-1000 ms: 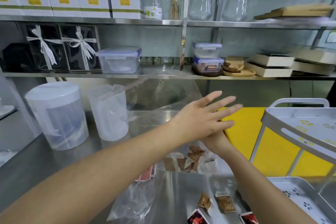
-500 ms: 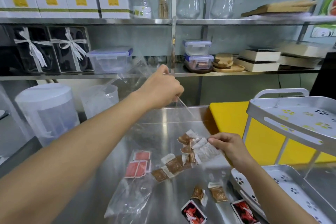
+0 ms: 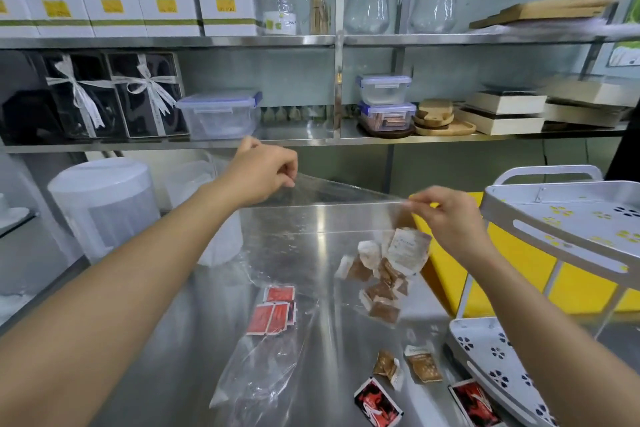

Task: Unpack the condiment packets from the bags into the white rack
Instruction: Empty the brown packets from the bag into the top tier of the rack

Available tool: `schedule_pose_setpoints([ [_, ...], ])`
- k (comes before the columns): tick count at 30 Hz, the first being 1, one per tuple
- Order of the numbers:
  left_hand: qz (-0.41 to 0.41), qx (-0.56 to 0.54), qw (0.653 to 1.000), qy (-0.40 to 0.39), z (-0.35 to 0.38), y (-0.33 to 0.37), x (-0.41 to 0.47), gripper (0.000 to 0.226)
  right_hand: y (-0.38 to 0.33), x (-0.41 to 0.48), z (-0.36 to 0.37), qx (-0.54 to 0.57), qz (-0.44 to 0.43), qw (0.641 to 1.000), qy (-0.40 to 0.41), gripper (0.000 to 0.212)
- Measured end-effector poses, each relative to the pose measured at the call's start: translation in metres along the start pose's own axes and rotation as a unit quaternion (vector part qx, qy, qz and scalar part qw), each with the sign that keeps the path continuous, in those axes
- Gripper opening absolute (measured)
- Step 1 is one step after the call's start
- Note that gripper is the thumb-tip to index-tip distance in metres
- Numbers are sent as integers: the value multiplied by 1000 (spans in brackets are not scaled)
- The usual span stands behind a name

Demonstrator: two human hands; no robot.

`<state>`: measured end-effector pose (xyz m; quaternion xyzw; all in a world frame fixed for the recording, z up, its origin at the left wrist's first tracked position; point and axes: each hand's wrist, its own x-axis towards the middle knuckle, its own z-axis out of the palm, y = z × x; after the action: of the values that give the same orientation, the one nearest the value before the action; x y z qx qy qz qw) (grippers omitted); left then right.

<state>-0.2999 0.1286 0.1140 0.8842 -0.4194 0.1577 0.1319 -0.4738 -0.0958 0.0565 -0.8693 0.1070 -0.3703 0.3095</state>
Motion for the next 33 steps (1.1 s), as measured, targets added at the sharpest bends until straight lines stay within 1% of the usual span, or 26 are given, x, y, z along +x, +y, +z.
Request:
schedule_pose_setpoints([
  [2,-34,-34,999,-2,4,-11,-6,33,-13,15,-6,-59,-46,997,-18,15],
  [4,-46,-58,997,1,7,-18,-12,33,-20,25,-5,-101,-60,992,-38,16],
  [6,-53,-80,995,-4,8,-20,-17,27,-23,30,-1,-122,-65,989,-57,17],
  [8,-53,-87,995,-9,7,-22,-21,20,-23,30,5,-122,-69,988,-67,17],
  [10,-58,-71,996,-16,7,-21,-25,18,-25,28,9,-105,-63,990,-69,17],
  [12,-71,-48,995,-43,9,-20,-29,12,-26,26,13,-90,-58,992,-73,16],
  [13,-72,-42,995,-60,11,-17,-30,15,-26,25,15,-86,-56,992,-77,16],
  [15,-50,-39,995,-78,14,-5,-32,23,-26,23,18,-80,-53,993,-75,16],
  [18,-1,-23,997,-73,17,16,-31,32,-28,21,24,-66,-71,994,-53,17],
  [20,6,18,997,-78,20,24,-25,20,-27,22,25,-84,-87,991,-52,17],
  [21,9,30,998,-61,20,27,-22,14,-27,23,24,-102,-99,989,-43,17],
  [22,14,34,999,-24,19,30,-19,14,-27,25,21,-117,-112,987,-21,17],
  [25,51,16,988,143,7,42,-11,17,-31,23,7,-125,-139,976,113,17],
  [26,58,6,985,162,6,44,-10,16,-32,20,4,-120,-128,976,126,17],
  [27,63,12,989,135,8,44,-10,15,-31,18,5,-117,-103,982,107,17],
  [28,71,40,994,74,13,45,-11,15,-27,15,9,-122,-72,989,45,17],
  [29,77,79,994,4,22,45,-12,17,-21,9,16,-144,-36,988,-33,17],
  [30,77,112,990,-40,31,43,-14,20,-15,3,22,-173,-21,982,-74,17],
  [31,75,118,989,-42,39,41,-15,20,-10,-3,26,-183,-12,980,-70,18],
  [33,69,81,994,31,43,44,-12,18,-9,-10,23,-143,-10,989,28,18],
])
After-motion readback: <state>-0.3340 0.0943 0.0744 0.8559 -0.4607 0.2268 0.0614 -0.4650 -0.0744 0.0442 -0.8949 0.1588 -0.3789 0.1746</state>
